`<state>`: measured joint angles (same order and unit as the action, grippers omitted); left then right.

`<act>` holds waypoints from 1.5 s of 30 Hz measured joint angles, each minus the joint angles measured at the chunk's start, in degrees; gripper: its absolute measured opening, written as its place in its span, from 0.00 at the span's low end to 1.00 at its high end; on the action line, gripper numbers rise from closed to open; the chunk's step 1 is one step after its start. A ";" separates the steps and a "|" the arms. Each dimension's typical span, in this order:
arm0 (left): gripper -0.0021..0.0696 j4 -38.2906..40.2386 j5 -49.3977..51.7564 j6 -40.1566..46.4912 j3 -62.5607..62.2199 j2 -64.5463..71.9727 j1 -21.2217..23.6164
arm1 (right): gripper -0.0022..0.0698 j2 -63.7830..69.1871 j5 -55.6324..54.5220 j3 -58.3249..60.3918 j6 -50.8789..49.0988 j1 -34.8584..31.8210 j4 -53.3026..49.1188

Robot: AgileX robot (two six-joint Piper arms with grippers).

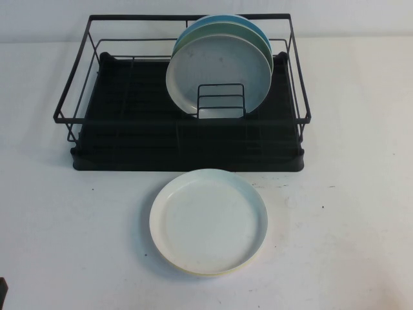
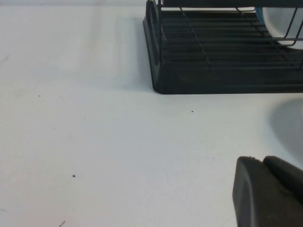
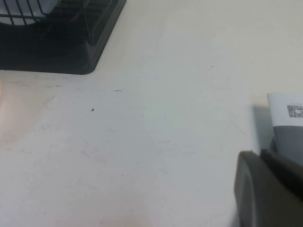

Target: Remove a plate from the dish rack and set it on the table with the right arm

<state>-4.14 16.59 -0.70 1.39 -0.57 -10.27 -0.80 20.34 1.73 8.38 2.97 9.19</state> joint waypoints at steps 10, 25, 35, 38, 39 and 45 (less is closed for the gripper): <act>0.02 0.00 0.00 0.00 0.00 0.00 0.00 | 0.00 0.00 0.00 0.00 0.00 0.00 0.85; 0.02 0.00 0.00 0.00 0.00 0.00 0.00 | 0.00 0.00 -12.30 0.00 0.00 0.00 31.48; 0.02 0.00 0.00 0.00 0.00 0.00 0.00 | 0.00 0.00 -17.15 -0.14 0.59 0.00 44.98; 0.02 0.00 0.00 0.00 0.00 0.00 0.00 | 0.00 3.13 -15.01 -3.80 2.03 0.00 45.58; 0.02 0.00 0.00 0.00 0.00 0.00 0.00 | 0.00 5.63 -13.61 -5.77 3.01 0.00 45.58; 0.02 0.00 0.00 0.00 0.00 0.00 0.00 | 0.00 26.41 -2.41 -19.17 13.50 0.00 45.45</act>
<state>-4.14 16.59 -0.70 1.39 -0.57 -10.27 25.61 17.93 -17.44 21.88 2.97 54.64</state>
